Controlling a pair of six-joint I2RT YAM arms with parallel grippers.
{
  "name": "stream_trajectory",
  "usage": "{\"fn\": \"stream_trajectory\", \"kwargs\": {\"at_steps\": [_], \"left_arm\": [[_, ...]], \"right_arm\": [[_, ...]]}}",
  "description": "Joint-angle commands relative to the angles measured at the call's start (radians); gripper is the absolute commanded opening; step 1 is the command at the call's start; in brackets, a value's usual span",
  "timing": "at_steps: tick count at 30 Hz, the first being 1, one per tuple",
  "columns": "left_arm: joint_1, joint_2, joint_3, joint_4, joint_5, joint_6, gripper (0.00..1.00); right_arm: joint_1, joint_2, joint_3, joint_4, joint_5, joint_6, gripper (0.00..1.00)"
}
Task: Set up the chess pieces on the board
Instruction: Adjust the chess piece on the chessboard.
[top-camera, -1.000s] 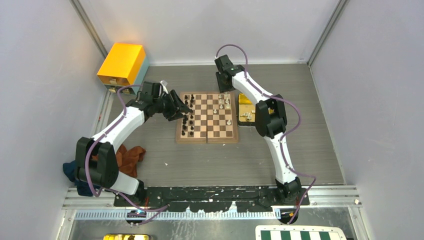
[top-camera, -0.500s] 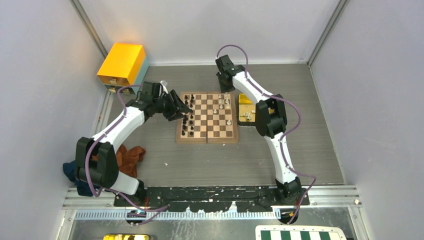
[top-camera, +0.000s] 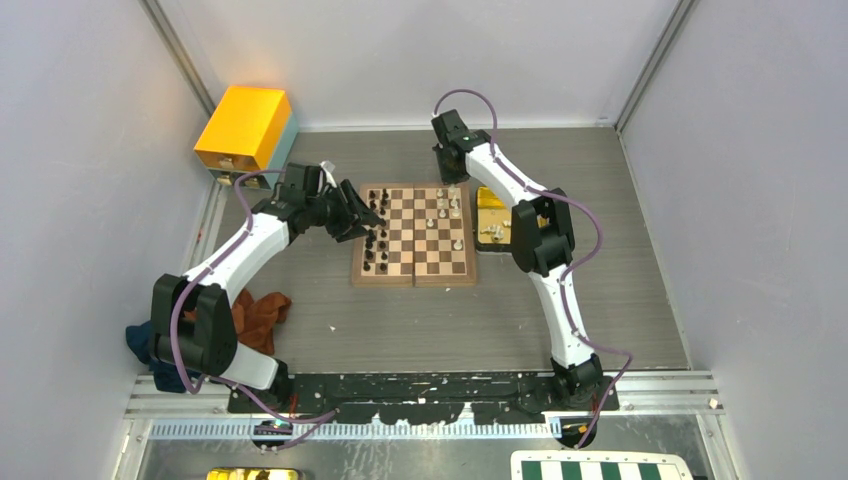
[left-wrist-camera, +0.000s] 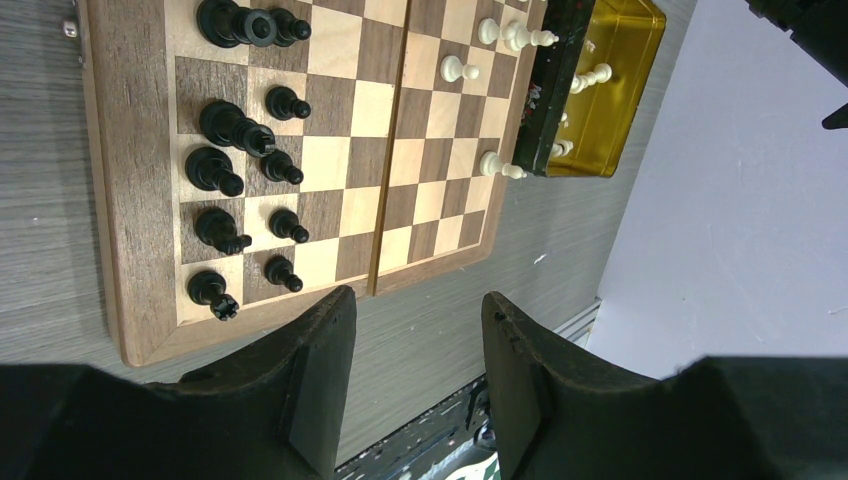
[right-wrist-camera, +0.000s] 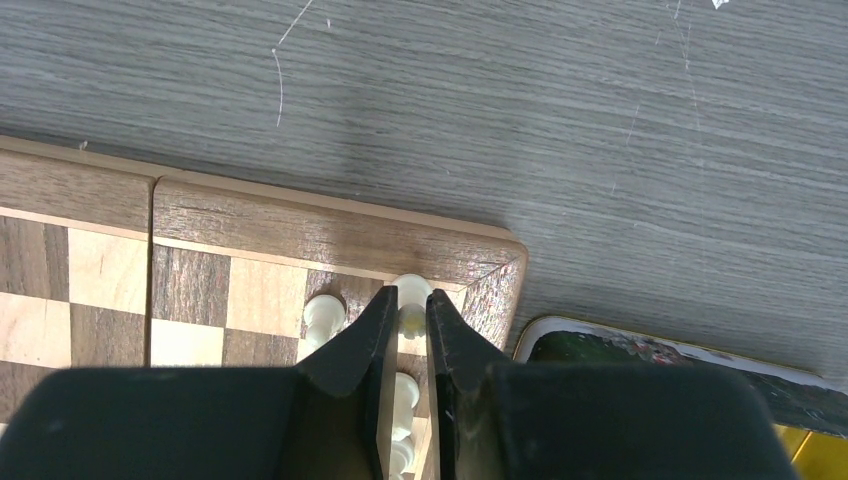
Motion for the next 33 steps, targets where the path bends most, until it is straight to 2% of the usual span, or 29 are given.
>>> {"fn": "stream_trajectory", "kwargs": {"at_steps": [1,14,33], "left_arm": [[0.006,-0.007,0.011,0.036,0.023,0.005,0.5],[0.006,-0.024,0.002,0.036,0.023,0.003,0.5],[0.006,-0.045,-0.013,0.037,0.022,-0.005,0.5]], "right_arm": [[-0.002,-0.052,-0.025,0.021,-0.008,0.013,0.14],[-0.001,-0.102,-0.079,0.028,0.002,0.021,0.12],[0.001,-0.124,-0.113,0.022,0.006,0.021,0.14]]}}
